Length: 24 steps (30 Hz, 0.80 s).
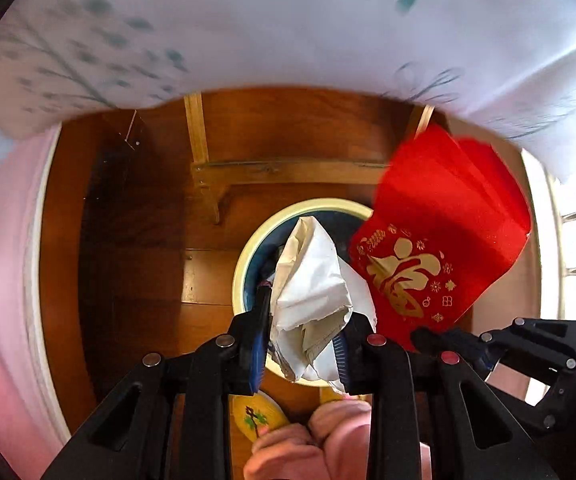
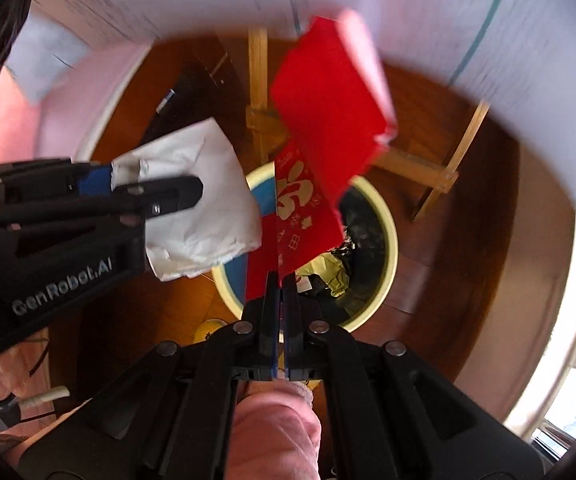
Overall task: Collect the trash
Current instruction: 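Carry the beige tissue and red envelope in both tools over the bin, then open both tools over the bin to drop the tissue and envelope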
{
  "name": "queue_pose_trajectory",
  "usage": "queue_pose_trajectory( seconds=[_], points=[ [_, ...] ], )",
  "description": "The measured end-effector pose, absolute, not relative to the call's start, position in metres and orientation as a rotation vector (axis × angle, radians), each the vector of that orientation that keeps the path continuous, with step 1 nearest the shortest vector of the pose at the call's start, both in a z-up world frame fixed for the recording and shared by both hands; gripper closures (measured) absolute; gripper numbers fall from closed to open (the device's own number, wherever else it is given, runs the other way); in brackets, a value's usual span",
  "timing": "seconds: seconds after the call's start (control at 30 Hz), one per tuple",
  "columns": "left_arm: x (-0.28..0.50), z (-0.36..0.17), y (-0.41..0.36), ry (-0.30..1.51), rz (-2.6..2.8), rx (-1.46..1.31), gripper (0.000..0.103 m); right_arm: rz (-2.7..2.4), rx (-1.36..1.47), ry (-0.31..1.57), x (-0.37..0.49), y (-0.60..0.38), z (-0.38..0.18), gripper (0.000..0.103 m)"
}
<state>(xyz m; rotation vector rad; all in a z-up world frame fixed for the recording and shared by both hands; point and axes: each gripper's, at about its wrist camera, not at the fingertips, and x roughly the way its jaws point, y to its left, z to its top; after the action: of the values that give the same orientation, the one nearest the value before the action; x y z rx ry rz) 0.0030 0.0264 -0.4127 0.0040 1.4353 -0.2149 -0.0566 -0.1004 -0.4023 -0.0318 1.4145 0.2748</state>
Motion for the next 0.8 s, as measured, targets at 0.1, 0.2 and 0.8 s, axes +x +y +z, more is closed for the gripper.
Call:
queue_pose_trajectory(
  seconds=[0.1,0.2,0.8],
  points=[
    [0.006,-0.433,0.021,1.44,-0.207,0.036,0.074,0.285,-0.03,1.426,-0.053,-0.101,-0.427,0.103],
    [0.007,-0.45,0.014,1.448,-0.203,0.066,0.071,0.289,-0.019,1.439,-0.048,-0.104,-0.449,0.103],
    [-0.002,-0.446,0.042,1.421,-0.149,0.025,0.024,0.19,0.104,1.456,-0.024,-0.129,-0.463,0.071]
  ],
)
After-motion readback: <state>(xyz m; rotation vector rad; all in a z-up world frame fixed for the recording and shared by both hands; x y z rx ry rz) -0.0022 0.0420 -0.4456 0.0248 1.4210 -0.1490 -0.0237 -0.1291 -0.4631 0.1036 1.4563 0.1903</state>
